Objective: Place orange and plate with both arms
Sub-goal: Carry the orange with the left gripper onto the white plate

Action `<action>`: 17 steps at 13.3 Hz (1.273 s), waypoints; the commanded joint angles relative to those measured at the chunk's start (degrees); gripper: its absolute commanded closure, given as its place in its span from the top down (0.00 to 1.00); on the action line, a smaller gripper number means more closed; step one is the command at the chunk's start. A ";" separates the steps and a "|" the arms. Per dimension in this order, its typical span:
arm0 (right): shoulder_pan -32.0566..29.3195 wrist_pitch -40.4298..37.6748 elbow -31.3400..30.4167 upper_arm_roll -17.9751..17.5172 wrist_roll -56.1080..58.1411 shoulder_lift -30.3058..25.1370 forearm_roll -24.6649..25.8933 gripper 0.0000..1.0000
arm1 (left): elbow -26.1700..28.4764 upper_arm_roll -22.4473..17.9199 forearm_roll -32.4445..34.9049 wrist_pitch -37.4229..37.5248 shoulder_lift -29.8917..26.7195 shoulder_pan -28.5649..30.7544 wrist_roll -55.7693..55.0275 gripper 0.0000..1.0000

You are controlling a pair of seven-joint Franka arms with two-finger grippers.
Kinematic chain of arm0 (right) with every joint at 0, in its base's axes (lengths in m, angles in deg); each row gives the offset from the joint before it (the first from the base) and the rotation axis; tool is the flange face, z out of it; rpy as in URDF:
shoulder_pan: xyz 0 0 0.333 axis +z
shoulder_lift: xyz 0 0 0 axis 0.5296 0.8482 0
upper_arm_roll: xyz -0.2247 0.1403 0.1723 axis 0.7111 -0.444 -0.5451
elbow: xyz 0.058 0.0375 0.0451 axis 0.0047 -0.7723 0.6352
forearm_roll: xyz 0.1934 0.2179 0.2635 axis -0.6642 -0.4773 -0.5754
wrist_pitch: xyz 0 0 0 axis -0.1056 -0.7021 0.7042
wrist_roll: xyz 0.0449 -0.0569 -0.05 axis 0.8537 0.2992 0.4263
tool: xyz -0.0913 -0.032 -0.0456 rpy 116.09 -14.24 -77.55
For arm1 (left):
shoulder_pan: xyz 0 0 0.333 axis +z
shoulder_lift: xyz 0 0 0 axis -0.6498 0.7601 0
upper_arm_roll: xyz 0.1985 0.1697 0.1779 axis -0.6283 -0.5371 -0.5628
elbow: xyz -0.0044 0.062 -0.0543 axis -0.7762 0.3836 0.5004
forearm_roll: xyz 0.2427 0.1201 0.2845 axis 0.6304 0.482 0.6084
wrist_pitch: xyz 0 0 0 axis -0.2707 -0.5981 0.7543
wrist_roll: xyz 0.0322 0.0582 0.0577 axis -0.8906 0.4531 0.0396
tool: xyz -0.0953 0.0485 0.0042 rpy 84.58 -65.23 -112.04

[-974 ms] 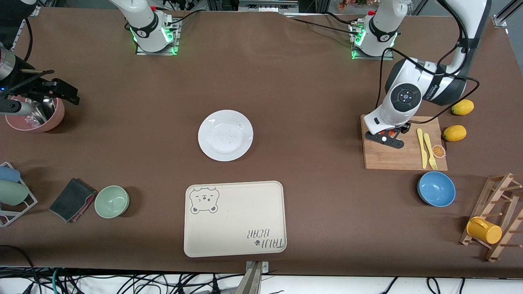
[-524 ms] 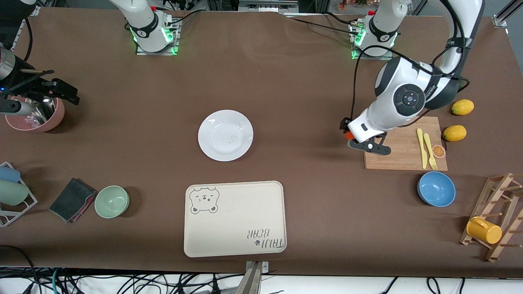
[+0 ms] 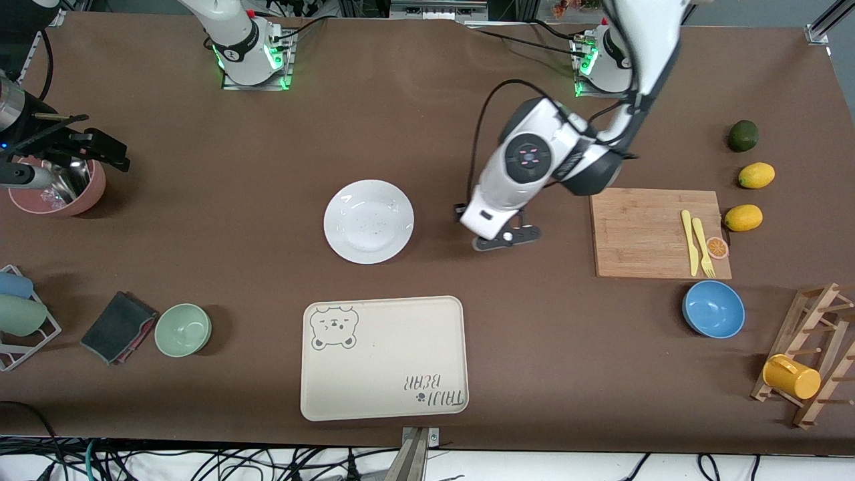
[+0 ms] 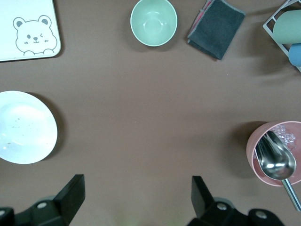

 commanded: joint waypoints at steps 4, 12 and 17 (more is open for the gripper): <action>-0.21 -1.04 0.32 -0.01 0.47 -0.08 -0.96 1.00 | -10.65 -0.72 -6.46 -13.44 10.01 -7.67 -16.56 0.17; -0.21 -1.04 0.32 -0.01 0.47 -0.08 -0.96 1.00 | -10.64 -1.24 -6.04 -17.17 15.98 -13.99 -21.42 0.18; -0.21 -1.04 0.32 -0.01 0.47 -0.08 -0.96 1.00 | -11.08 -1.68 -5.95 -17.52 14.50 -13.56 -21.51 1.00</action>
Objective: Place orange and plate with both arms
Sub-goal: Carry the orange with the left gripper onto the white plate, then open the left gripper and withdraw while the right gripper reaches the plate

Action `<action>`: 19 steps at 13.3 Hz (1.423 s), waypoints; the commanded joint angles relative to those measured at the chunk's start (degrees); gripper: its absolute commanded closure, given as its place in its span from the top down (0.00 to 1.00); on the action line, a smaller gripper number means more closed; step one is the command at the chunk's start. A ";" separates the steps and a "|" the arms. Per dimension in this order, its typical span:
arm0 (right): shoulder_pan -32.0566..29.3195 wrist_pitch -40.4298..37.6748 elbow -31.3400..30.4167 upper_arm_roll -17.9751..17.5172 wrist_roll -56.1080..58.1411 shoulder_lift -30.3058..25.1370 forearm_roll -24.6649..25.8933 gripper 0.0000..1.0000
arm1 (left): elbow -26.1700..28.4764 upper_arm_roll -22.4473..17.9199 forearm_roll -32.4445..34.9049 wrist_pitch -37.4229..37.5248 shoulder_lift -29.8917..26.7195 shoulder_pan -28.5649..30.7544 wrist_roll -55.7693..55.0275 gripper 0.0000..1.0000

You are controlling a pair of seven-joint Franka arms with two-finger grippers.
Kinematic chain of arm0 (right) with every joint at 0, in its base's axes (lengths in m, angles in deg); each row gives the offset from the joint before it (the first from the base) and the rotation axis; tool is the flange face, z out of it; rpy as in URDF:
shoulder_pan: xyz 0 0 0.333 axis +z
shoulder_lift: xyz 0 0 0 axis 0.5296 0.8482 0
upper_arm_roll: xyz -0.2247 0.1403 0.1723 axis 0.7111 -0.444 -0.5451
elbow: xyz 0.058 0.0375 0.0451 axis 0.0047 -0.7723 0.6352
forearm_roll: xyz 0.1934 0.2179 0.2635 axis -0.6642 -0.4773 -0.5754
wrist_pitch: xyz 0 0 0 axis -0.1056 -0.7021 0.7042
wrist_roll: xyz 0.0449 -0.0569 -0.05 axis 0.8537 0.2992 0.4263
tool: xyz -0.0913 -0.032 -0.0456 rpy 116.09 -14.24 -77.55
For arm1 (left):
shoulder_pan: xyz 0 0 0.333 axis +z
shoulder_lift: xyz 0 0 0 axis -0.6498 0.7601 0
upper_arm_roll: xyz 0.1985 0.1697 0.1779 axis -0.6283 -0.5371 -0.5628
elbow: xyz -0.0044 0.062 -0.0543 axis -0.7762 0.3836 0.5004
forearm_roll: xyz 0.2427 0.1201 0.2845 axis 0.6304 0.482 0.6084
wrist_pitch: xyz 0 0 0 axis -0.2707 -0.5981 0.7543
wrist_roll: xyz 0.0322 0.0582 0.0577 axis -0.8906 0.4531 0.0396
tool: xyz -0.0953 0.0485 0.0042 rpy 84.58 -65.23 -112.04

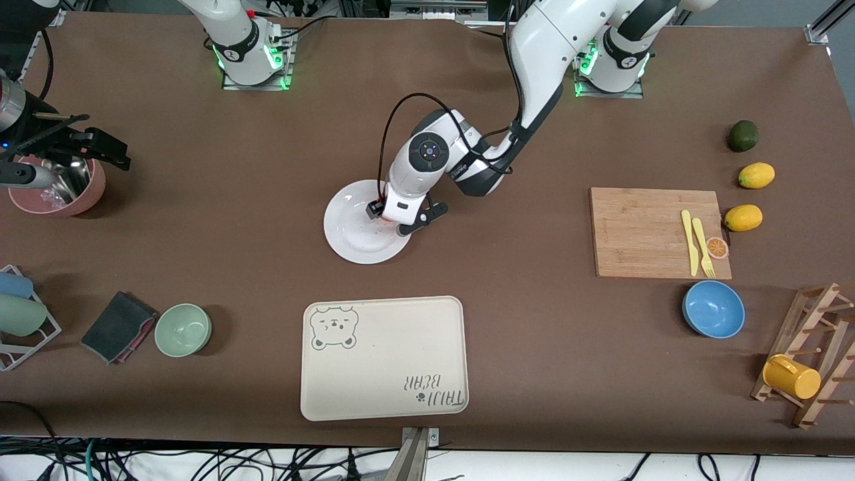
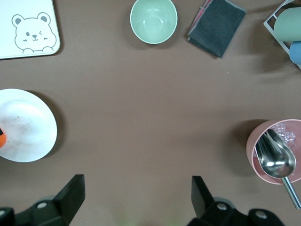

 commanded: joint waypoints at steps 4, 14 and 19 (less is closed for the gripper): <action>-0.21 -0.58 0.41 0.00 0.46 0.01 -0.87 1.00 | -1.18 -1.32 3.95 12.46 -7.70 1.68 -0.22 1.00; 0.41 -1.19 0.41 -0.27 16.18 6.41 -1.57 1.00 | -1.36 -4.05 7.56 31.07 -21.33 10.37 4.24 1.00; 0.41 -0.50 -3.01 -0.27 15.58 12.74 -16.32 1.00 | -1.36 -3.87 7.39 30.99 -25.47 18.73 11.44 1.00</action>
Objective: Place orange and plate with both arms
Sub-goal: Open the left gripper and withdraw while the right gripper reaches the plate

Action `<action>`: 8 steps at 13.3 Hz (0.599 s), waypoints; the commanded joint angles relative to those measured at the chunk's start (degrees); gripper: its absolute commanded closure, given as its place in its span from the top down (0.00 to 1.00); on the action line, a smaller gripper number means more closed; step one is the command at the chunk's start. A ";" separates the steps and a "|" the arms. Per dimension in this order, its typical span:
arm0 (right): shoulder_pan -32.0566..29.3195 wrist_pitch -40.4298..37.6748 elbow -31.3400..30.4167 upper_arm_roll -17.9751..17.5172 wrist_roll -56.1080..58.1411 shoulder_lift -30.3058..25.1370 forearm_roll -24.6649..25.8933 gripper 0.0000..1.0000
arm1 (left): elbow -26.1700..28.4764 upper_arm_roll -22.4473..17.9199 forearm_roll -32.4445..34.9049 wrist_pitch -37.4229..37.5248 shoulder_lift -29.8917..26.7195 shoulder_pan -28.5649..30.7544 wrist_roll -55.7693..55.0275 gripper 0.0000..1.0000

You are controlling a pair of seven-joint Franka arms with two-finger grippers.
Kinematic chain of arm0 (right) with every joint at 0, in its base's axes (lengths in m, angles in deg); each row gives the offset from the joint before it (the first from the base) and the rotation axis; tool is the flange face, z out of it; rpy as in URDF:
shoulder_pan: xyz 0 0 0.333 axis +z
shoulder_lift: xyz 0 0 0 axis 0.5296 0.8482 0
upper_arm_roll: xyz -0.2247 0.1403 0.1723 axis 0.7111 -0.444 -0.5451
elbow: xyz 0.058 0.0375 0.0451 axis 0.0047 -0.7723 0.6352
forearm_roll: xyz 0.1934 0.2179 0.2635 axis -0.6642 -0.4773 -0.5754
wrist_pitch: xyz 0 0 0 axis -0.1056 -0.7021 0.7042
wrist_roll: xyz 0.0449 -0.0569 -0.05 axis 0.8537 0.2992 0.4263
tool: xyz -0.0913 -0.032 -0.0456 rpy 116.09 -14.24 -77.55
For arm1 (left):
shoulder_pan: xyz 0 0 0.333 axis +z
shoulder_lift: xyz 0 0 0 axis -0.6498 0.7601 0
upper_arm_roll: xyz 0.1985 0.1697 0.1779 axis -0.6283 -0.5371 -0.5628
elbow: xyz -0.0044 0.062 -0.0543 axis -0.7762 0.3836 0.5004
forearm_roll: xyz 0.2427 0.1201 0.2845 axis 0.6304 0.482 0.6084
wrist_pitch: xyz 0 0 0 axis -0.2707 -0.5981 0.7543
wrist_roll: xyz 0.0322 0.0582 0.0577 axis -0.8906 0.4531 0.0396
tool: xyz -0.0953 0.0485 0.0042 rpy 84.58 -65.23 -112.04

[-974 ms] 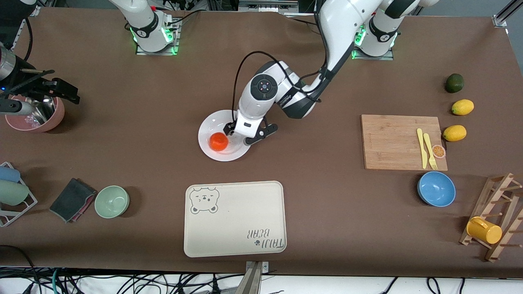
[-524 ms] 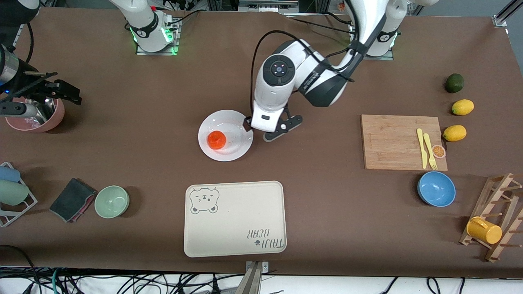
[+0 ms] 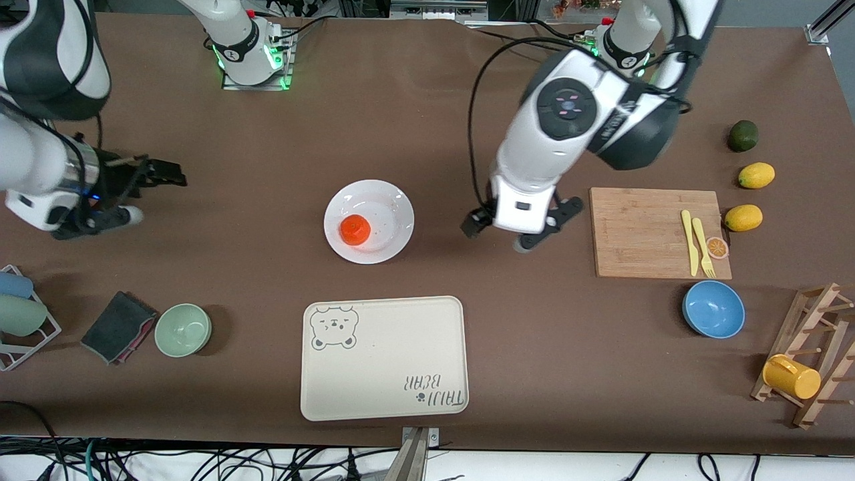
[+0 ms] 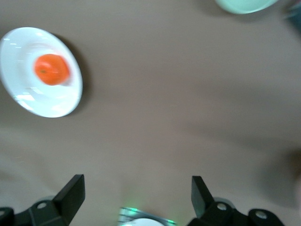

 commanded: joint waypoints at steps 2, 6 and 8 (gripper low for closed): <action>0.01 5.55 -6.81 0.04 0.68 1.17 -8.08 1.00 | 1.44 0.73 -0.04 0.65 -3.58 5.51 5.52 1.00; 0.18 20.74 -21.22 -2.85 0.68 -1.19 -17.67 1.00 | 1.62 0.65 -0.04 5.47 -5.43 7.71 11.56 1.00; 0.10 29.36 -28.08 -4.96 0.68 -2.17 -23.36 1.00 | 2.75 0.39 0.39 5.92 -7.09 8.94 20.59 1.00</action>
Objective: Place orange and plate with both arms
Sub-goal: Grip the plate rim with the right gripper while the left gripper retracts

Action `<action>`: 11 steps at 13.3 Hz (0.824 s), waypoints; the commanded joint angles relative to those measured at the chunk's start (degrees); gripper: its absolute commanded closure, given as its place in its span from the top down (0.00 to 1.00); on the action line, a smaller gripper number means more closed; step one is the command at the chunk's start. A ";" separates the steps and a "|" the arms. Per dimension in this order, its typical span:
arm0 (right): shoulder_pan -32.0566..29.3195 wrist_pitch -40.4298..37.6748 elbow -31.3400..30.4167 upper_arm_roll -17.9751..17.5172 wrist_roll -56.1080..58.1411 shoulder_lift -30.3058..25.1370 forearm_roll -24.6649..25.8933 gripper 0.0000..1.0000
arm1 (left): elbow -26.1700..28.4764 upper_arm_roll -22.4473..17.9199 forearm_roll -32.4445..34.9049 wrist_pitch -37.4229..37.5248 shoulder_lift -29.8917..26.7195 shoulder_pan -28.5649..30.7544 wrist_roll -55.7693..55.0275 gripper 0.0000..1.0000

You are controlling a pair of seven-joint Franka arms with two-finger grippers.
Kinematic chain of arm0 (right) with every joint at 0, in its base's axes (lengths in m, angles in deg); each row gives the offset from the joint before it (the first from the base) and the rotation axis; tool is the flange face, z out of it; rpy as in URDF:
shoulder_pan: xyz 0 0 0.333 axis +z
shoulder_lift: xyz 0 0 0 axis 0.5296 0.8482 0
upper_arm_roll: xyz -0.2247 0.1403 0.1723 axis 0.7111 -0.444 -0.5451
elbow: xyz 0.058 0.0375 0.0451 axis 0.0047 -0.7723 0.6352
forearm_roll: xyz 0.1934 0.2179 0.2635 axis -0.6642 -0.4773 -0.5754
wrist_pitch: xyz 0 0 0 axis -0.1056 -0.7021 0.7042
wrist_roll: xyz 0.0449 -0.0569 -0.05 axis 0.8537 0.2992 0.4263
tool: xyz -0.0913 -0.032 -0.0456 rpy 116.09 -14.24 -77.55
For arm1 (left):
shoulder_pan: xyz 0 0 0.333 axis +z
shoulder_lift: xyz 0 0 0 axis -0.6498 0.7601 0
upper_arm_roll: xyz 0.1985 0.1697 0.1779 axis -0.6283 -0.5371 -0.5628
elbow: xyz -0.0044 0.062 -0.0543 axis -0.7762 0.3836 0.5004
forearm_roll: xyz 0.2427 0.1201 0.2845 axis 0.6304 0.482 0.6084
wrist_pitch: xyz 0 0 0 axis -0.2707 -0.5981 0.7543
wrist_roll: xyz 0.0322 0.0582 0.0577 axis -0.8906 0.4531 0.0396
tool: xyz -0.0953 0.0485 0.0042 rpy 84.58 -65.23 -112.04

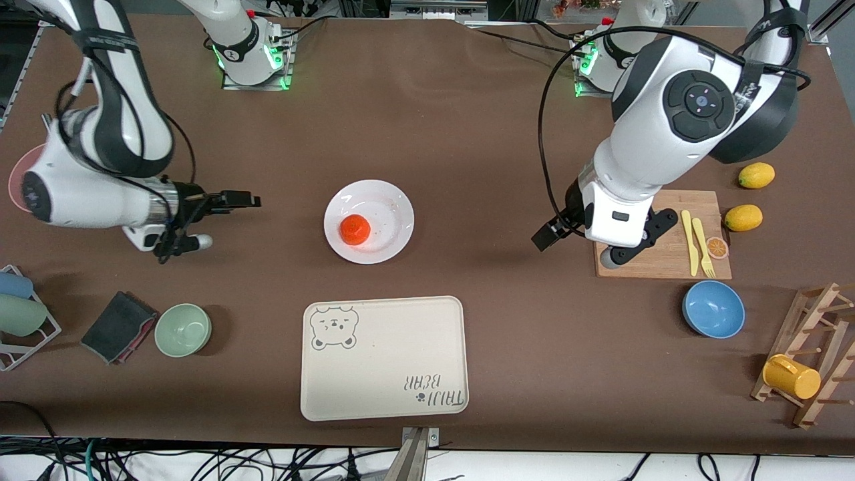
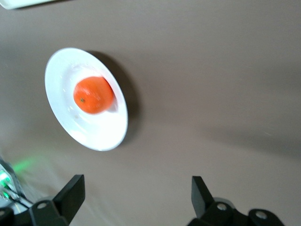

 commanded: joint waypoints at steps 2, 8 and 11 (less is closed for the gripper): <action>-0.20 13.81 -12.87 -4.14 0.77 -4.13 -6.82 1.00 | 5.48 0.24 0.06 2.75 -5.71 6.12 23.67 1.00; -0.20 23.77 -16.06 -8.81 1.48 0.08 -12.27 1.00 | 17.87 -1.43 0.49 2.41 -15.81 14.40 54.23 1.00; -0.11 24.66 -15.53 -9.34 1.91 2.63 -13.42 1.00 | 24.02 -1.60 0.58 2.58 -23.18 17.92 57.68 1.00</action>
